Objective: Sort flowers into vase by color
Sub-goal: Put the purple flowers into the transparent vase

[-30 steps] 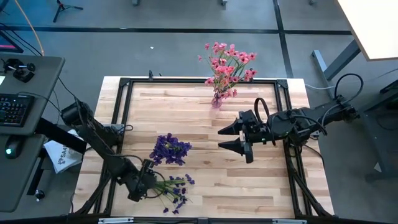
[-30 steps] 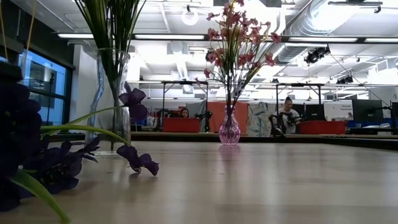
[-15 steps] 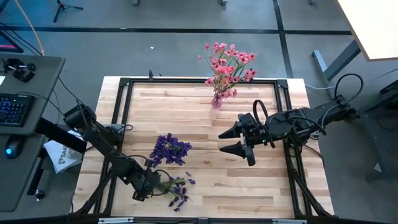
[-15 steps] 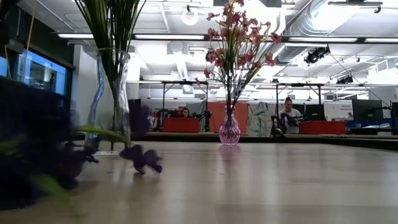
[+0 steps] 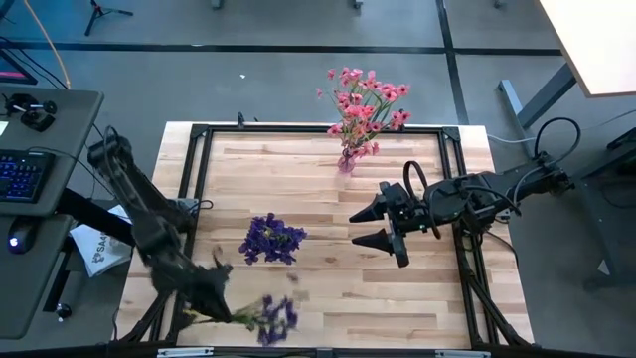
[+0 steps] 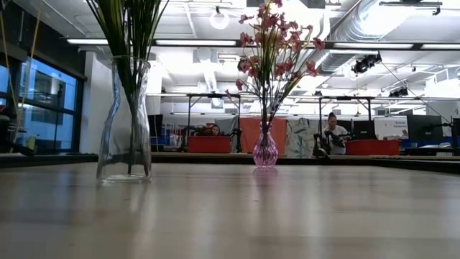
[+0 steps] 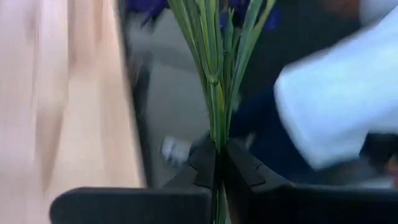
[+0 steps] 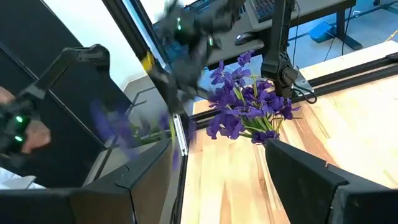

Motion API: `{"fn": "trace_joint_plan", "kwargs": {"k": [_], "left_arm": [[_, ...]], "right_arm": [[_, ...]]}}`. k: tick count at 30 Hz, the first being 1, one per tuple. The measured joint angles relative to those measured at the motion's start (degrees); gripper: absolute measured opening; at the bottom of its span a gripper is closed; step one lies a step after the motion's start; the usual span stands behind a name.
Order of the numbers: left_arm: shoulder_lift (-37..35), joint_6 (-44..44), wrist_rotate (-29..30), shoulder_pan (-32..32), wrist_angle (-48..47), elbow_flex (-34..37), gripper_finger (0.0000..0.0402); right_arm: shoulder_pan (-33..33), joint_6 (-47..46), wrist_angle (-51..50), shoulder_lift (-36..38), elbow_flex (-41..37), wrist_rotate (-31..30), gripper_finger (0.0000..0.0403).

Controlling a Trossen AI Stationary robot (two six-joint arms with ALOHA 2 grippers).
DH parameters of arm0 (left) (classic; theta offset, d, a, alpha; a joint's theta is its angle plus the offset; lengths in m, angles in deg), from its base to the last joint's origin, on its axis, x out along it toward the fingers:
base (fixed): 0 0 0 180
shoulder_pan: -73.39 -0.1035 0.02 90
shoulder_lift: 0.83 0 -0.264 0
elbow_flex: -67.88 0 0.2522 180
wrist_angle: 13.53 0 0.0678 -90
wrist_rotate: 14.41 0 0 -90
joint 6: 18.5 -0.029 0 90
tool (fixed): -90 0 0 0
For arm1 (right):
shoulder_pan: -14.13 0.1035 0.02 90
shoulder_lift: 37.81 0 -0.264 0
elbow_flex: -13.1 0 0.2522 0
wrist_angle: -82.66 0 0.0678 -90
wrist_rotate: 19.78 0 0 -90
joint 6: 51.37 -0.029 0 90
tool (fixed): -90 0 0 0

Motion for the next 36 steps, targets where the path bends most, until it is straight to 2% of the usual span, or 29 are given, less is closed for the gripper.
{"fn": "trace_joint_plan", "kwargs": {"k": [2,6,12,15,17,19,22,26,31,36], "left_arm": [[-1.6,-3.9,3.9,-0.1,-0.5,-4.1,0.0001],[-0.7,-15.6,7.3,-2.9,-6.9,-14.2,0.0001],[-1.5,-41.4,20.1,-9.0,-8.8,-28.2,0.0000],[-2.9,-55.6,24.4,-12.0,-3.5,-31.3,0.0000],[-4.4,-63.4,24.7,-15.3,0.9,-31.3,0.0000],[-5.3,-67.1,23.2,-19.9,3.6,-30.4,0.0000],[-6.2,-65.7,17.0,-28.8,3.9,-27.5,0.0000],[-6.6,-56.3,6.4,-40.8,5.4,-19.6,0.0000],[-6.9,-46.2,-3.1,-51.2,21.4,-7.1,0.0000],[-8.8,-35.2,-8.3,-57.1,33.2,4.2,0.0000]], "right_arm": [[-0.1,0.0,0.0,0.0,0.0,0.2,0.0254],[-0.1,2.0,0.0,0.0,0.0,-0.4,0.0254],[-0.1,3.0,1.8,0.0,0.0,-3.4,0.0254],[-0.1,4.7,4.3,0.0,0.0,-4.6,0.0254],[-0.2,6.0,5.8,0.0,0.0,-5.1,0.0254],[-0.1,7.5,6.6,0.0,0.0,-5.1,0.0254],[-0.1,10.0,6.5,0.0,0.0,-5.1,0.0254],[-0.1,12.6,6.3,0.0,0.0,-4.8,0.0254],[-0.1,14.8,4.5,0.0,0.0,-4.5,0.0254],[0.3,14.5,2.2,0.0,0.0,-3.2,0.0254]]}}
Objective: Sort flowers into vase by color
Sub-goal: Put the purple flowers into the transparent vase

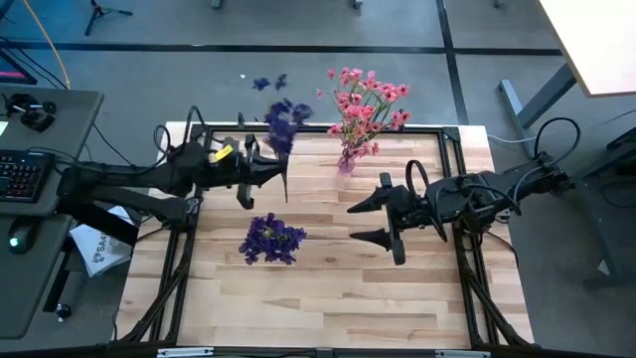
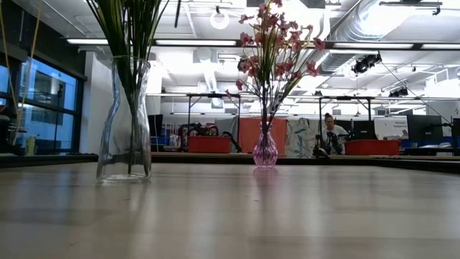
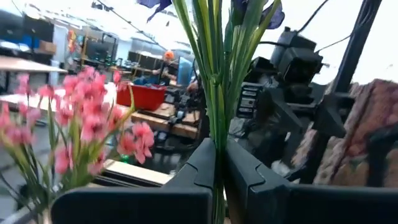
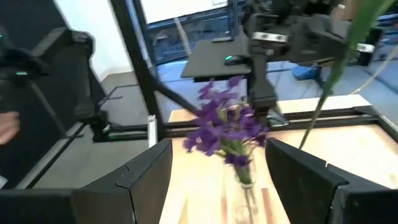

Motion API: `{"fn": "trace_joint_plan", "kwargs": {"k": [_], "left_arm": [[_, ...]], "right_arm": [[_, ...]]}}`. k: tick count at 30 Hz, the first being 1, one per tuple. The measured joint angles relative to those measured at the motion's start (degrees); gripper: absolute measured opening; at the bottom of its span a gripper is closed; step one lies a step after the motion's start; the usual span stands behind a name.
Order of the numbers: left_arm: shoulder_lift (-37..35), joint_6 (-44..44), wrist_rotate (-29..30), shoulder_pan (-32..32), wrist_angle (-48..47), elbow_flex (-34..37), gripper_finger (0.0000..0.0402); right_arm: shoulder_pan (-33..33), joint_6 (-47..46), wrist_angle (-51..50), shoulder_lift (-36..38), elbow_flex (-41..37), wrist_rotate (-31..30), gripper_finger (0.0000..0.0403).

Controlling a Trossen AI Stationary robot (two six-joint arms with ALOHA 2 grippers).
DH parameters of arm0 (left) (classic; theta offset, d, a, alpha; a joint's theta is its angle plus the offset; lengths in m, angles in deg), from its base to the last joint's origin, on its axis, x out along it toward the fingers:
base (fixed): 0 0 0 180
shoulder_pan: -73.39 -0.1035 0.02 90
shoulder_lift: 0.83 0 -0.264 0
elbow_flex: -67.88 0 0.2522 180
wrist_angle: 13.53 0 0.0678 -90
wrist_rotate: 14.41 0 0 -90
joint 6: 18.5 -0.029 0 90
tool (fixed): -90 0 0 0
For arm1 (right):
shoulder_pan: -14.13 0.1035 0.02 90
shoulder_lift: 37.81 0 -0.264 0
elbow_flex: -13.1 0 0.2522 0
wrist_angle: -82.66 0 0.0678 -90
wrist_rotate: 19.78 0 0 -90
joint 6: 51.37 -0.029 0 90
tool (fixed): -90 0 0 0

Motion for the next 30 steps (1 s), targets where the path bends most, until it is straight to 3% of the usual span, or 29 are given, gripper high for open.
{"fn": "trace_joint_plan", "kwargs": {"k": [11,14,19,25,30], "left_arm": [[-4.6,9.1,-4.8,-1.3,24.0,21.3,0.0000],[-3.9,9.3,-7.0,-1.3,28.1,24.6,0.0000],[-3.4,9.0,-9.4,-1.3,29.1,27.8,0.0000],[-3.4,13.8,-18.2,-1.3,33.8,28.3,0.0000],[-3.4,13.4,-18.4,-1.3,33.7,28.3,0.0000]], "right_arm": [[1.5,-6.0,0.1,0.0,0.0,0.8,0.0254],[1.5,-8.6,0.9,0.0,0.0,-2.3,0.0254],[1.4,-10.1,3.7,0.0,0.0,-8.8,0.0254],[1.4,-11.1,5.4,0.0,0.0,-13.0,0.0254],[1.4,-11.5,5.4,0.0,0.0,-13.6,0.0254]]}}
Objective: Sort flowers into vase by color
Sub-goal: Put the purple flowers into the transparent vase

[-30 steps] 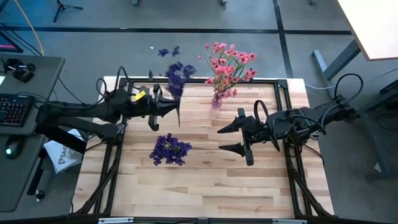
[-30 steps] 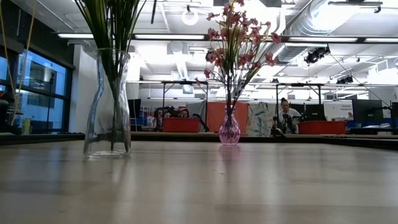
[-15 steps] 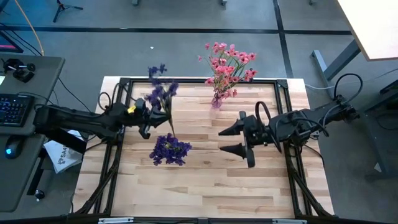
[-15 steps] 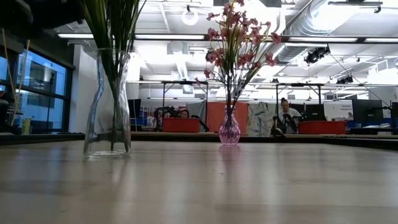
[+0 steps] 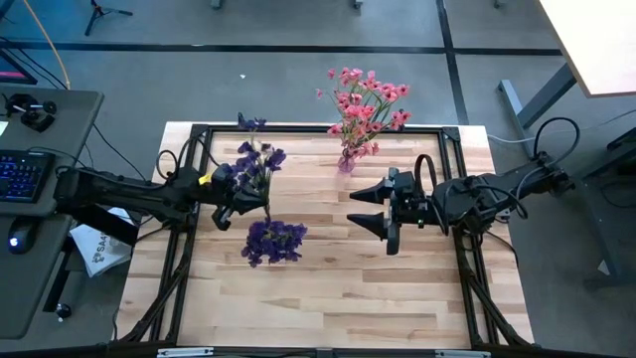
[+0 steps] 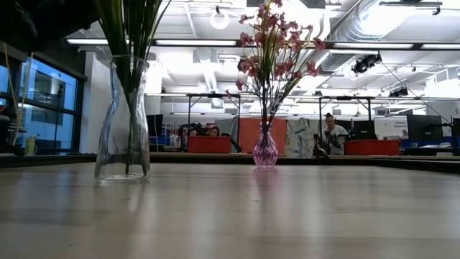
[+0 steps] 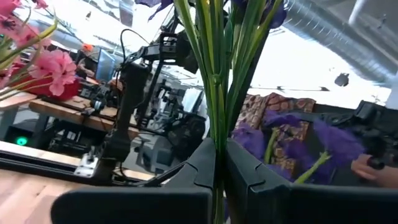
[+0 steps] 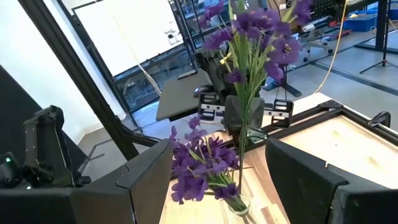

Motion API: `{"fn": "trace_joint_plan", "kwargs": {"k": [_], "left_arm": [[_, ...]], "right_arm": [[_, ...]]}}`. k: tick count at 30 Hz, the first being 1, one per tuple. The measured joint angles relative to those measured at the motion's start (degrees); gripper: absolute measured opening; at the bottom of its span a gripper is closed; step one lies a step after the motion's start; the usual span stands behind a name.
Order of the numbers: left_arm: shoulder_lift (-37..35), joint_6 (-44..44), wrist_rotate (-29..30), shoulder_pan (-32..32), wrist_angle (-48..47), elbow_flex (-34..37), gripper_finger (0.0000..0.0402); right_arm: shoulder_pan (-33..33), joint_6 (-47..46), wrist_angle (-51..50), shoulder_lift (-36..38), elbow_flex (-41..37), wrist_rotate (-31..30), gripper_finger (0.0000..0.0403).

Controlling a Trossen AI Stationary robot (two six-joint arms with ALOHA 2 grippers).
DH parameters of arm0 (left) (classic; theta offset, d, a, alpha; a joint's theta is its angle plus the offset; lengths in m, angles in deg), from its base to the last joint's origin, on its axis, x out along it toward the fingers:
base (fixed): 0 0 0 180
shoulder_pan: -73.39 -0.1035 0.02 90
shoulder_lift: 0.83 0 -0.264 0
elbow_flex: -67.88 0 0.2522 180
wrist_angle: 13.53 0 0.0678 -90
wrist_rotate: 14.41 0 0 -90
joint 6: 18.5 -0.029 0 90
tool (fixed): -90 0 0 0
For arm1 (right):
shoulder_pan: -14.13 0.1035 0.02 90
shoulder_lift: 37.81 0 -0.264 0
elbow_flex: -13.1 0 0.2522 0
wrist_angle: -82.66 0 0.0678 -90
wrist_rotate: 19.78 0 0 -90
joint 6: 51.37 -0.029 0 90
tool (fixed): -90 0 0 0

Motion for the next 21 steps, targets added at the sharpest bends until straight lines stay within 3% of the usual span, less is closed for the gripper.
{"fn": "trace_joint_plan", "kwargs": {"k": [7,21], "left_arm": [[2.1,-3.1,3.3,0.0,-0.2,0.0,0.0000],[6.0,-4.5,1.0,2.7,-0.2,0.0,0.0000]], "right_arm": [[0.0,1.5,0.0,0.0,0.0,0.0,0.0254],[0.0,2.2,-0.2,0.0,0.0,0.1,0.0254]]}}
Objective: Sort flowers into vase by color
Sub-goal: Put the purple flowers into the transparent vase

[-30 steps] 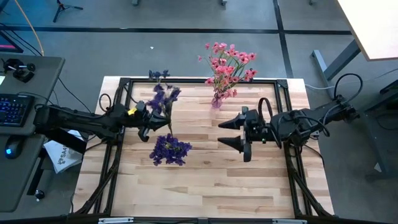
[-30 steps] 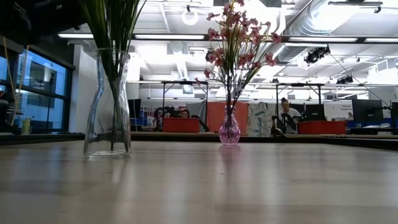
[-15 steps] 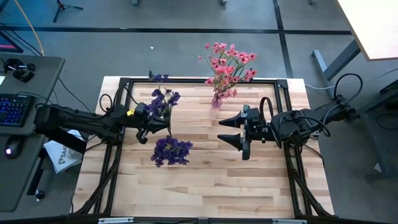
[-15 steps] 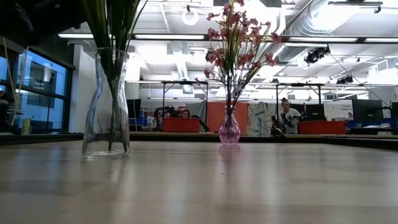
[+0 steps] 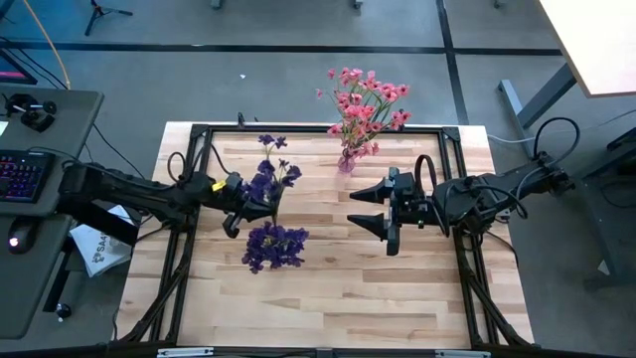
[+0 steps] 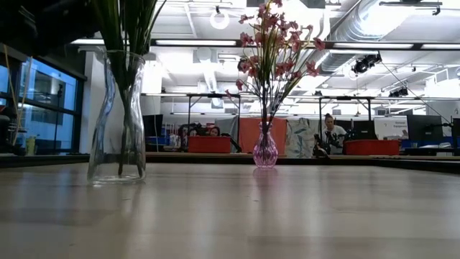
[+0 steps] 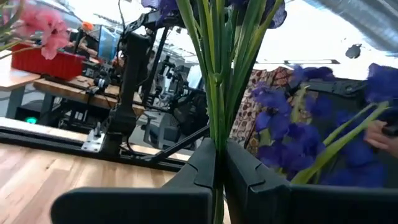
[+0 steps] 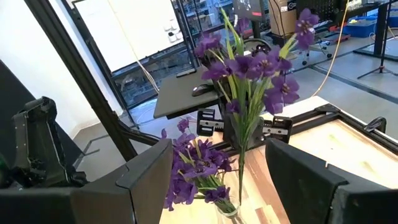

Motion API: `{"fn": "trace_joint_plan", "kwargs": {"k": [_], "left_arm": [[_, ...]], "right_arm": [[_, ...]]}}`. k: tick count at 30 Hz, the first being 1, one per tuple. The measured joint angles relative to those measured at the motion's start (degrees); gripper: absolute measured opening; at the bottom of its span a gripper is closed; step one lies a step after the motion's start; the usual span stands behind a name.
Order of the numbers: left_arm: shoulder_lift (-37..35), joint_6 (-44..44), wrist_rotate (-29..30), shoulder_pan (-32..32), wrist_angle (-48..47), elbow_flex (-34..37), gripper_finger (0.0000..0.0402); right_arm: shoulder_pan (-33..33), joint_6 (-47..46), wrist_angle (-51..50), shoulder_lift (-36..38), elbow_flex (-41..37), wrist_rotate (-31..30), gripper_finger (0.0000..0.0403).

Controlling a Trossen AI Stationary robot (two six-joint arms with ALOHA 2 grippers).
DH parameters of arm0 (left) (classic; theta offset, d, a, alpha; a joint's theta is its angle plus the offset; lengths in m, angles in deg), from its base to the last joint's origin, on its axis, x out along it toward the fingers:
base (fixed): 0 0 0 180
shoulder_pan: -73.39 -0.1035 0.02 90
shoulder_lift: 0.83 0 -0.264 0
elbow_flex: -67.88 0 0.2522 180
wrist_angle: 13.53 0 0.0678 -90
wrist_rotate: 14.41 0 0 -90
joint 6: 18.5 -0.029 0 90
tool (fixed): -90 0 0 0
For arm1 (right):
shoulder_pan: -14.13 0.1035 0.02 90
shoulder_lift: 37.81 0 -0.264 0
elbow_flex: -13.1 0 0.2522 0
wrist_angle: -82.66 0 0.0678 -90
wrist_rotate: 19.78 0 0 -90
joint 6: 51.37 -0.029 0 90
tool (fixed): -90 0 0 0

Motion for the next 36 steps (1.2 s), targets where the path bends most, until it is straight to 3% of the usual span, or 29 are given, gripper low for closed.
{"fn": "trace_joint_plan", "kwargs": {"k": [11,25,36], "left_arm": [[1.7,0.1,0.3,0.0,0.1,0.0,0.0000],[2.1,-7.1,0.8,0.6,-2.0,0.0,0.0000],[2.1,-5.8,1.0,1.3,4.9,0.0,0.0000]], "right_arm": [[0.0,0.9,0.0,0.0,0.0,-1.0,0.0254],[0.0,0.9,0.0,0.0,0.0,-1.0,0.0254],[0.0,0.8,0.0,0.0,0.0,-1.0,0.0254]]}}
